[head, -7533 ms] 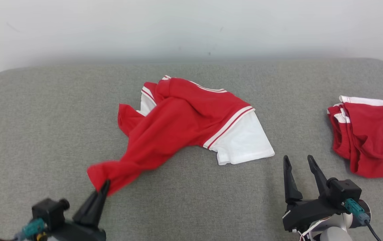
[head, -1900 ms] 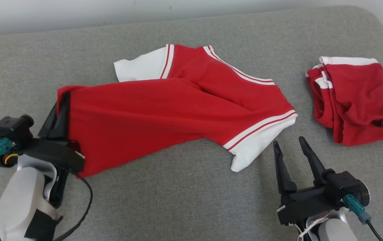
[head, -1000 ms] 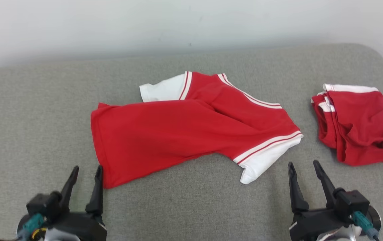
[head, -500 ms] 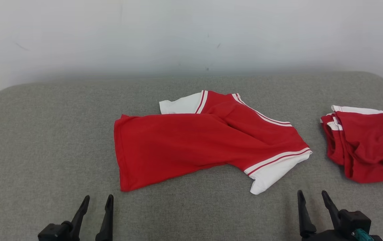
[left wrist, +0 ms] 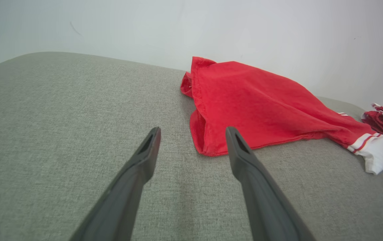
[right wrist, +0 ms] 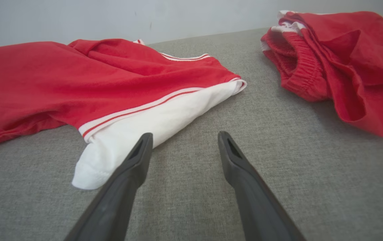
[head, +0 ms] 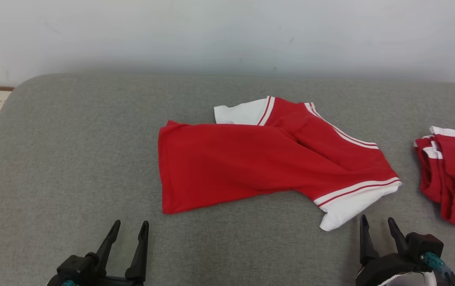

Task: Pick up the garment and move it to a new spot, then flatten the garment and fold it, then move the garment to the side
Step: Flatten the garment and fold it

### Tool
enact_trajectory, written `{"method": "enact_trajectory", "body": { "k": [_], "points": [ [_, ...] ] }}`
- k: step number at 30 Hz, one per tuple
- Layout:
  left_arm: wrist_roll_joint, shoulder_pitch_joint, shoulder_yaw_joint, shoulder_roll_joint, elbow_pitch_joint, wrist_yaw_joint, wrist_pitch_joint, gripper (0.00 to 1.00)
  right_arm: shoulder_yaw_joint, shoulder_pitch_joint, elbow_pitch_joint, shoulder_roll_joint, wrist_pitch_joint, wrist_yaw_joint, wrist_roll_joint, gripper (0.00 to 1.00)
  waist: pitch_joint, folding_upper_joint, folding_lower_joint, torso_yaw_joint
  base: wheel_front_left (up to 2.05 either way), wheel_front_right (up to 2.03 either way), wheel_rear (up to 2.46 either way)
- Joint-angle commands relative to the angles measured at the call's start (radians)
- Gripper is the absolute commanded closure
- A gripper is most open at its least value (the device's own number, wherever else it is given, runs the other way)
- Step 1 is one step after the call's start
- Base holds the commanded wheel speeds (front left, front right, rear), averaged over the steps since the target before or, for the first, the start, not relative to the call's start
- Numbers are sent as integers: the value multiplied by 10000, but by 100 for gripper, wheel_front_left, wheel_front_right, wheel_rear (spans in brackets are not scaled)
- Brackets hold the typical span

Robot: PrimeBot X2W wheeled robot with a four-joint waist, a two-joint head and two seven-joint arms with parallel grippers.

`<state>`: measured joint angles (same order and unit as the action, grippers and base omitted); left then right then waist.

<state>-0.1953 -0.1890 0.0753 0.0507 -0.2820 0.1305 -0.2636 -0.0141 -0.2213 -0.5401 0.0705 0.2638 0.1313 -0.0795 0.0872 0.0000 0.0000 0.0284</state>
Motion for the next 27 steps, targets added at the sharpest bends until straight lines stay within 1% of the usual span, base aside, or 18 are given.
{"method": "enact_trajectory", "body": {
  "k": [1, 9, 13, 18, 21, 27],
  "points": [
    [74, -91, 4, 3, 17, 2, -7, 0, -50, -133, -147, -54, 6, -11, -33, 0, 188, 0, 0, 313, 0, 0, 0],
    [108, -63, -13, 3, 13, 2, -7, 0, -242, -601, -1118, -110, 5, -11, -33, 0, 428, 0, 0, 803, 0, 0, 0],
    [69, -119, 32, 2, 57, 2, -7, 0, 245, -634, -1281, -155, -2, -9, -199, 0, 544, 0, 0, 926, 0, 0, 0],
    [-36, -123, 111, 3, 86, 2, -7, 0, 689, -401, -1054, -177, -12, -5, -337, 0, 614, 0, 0, 982, 0, 0, 0],
    [-67, -113, 122, 1, 77, 2, -7, 0, 605, -303, -980, -132, -14, -5, -348, 0, 638, 0, 0, 941, 0, 0, 0],
    [-24, -182, 261, 4, 63, 2, -7, 0, -43, -725, -1054, -84, -11, -12, -221, 0, 697, 0, 0, 912, 0, 0, 0]
  ]
}}
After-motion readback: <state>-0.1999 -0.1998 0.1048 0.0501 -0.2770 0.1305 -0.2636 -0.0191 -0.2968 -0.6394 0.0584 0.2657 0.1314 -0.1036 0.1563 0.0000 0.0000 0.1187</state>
